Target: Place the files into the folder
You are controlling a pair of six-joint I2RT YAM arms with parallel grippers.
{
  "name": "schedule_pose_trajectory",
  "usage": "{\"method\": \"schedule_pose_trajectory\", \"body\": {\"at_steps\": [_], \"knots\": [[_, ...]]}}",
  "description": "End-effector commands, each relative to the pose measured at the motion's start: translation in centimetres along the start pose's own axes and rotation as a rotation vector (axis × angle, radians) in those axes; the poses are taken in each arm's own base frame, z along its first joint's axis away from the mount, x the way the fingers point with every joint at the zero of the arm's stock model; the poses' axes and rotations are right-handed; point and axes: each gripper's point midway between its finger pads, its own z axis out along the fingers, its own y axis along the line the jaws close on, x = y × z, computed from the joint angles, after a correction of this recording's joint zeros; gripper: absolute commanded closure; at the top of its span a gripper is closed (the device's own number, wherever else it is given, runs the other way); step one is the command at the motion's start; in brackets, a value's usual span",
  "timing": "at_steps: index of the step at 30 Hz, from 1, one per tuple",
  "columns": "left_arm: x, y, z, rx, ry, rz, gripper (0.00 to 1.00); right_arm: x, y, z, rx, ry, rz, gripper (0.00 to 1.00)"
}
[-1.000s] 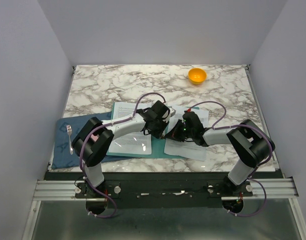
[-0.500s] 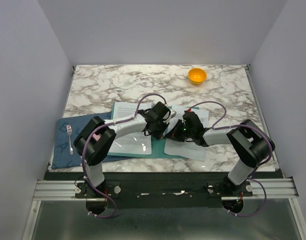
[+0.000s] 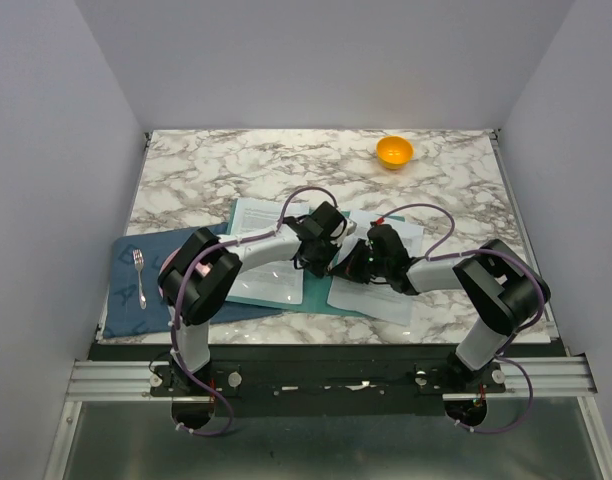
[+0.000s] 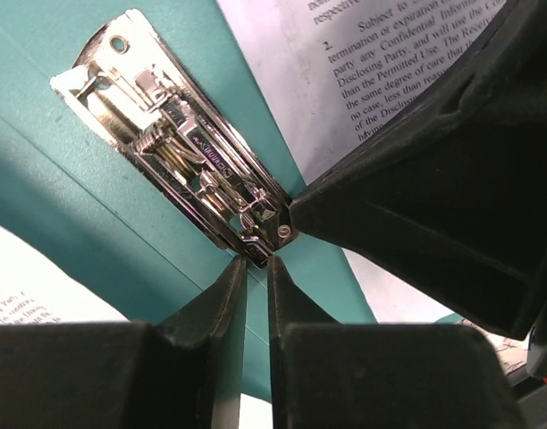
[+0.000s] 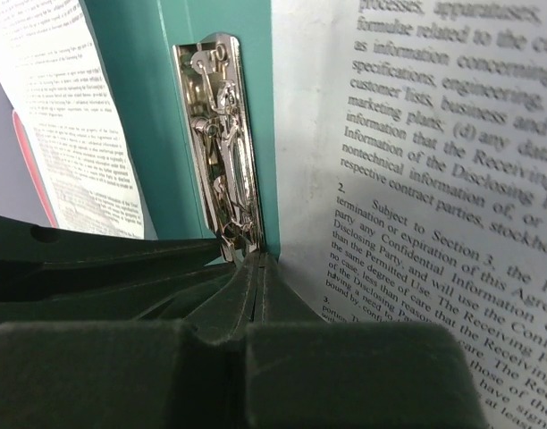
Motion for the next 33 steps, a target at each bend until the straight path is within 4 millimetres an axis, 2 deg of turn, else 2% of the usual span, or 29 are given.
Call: {"method": "schedule_pose_trajectory", "body": {"at_steps": [1,5,7,11,14,19,24,28,33], "knots": [[2.3,0.9,2.6,-0.03,0.079,0.006,0.84,3.0,-6.1,-0.2,0.193,0.076,0.022,0.99],[1.2,-0.8,1.3,0.062,0.042,0.022,0.82,3.2,-6.4,0.0,0.198,0.084,0.026,1.0],[0.1,-2.1,-0.1,0.126,0.011,0.032,0.8,3.5,-6.8,0.1,0.206,0.094,0.032,1.0],[-1.2,-4.2,-2.7,0.229,-0.027,0.047,0.68,3.6,-6.9,0.3,0.206,0.099,0.039,1.0],[-2.1,-4.7,-4.6,0.246,-0.057,0.062,0.59,3.6,-6.9,0.3,0.208,0.1,0.04,1.0],[-3.5,-3.4,-7.1,0.197,-0.119,0.075,0.52,3.4,-6.7,0.3,0.212,0.094,0.036,1.0],[-4.4,-0.4,-8.0,0.132,-0.147,0.042,0.5,3.3,-6.7,0.3,0.218,0.092,0.035,1.0],[-4.0,2.3,-7.0,0.055,-0.129,0.018,0.5,3.2,-6.7,0.2,0.221,0.091,0.033,1.0],[-1.8,4.3,-3.9,-0.027,-0.056,0.008,0.52,3.0,-6.6,0.2,0.223,0.087,0.03,1.0]]}}
